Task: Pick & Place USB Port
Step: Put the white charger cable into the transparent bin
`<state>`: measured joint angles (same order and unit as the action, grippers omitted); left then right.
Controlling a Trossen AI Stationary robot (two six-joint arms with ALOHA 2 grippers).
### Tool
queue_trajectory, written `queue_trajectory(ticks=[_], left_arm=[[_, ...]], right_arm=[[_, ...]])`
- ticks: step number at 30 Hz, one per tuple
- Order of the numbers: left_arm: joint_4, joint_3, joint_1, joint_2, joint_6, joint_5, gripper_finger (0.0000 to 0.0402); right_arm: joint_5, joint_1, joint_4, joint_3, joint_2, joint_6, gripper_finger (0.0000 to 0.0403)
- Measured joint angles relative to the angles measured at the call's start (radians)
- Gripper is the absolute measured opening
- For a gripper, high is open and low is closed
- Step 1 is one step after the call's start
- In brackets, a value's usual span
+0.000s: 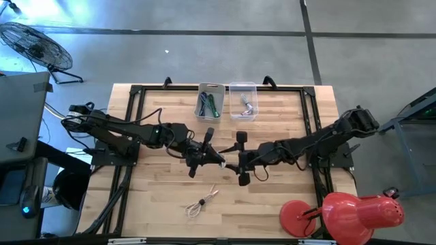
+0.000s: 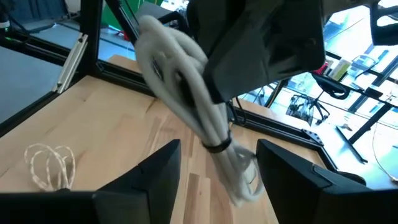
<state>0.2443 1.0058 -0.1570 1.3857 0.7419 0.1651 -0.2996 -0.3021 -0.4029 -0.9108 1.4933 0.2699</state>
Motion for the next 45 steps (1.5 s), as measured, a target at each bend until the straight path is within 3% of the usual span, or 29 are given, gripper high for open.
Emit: queue_trajectory(ticks=[5,11,13,26,32,45], left_arm=[[-0.003,0.000,0.000,0.000,-0.005,0.001,0.0000],[-0.008,0.000,0.001,-0.001,-0.006,0.000,0.0000],[-0.010,0.000,0.001,-0.001,-0.005,-0.002,0.0000],[-0.009,0.000,0.000,-0.002,-0.013,-0.002,0.0008],[-0.008,0.002,0.000,-0.001,-0.088,0.000,0.0044],[-0.009,0.003,0.000,-0.001,-0.093,-0.022,0.0144]], right_arm=[[0.023,0.016,-0.014,0.000,0.000,0.020,0.0171],[0.028,0.031,0.004,0.000,0.000,0.042,0.0042],[0.029,0.032,0.005,0.000,0.000,0.055,0.0022],[-0.052,0.006,0.005,0.000,0.000,0.066,0.0019],[-0.049,0.006,0.009,0.000,0.000,0.051,0.0018],[-0.031,0.005,0.023,0.000,0.000,0.042,0.0017]])
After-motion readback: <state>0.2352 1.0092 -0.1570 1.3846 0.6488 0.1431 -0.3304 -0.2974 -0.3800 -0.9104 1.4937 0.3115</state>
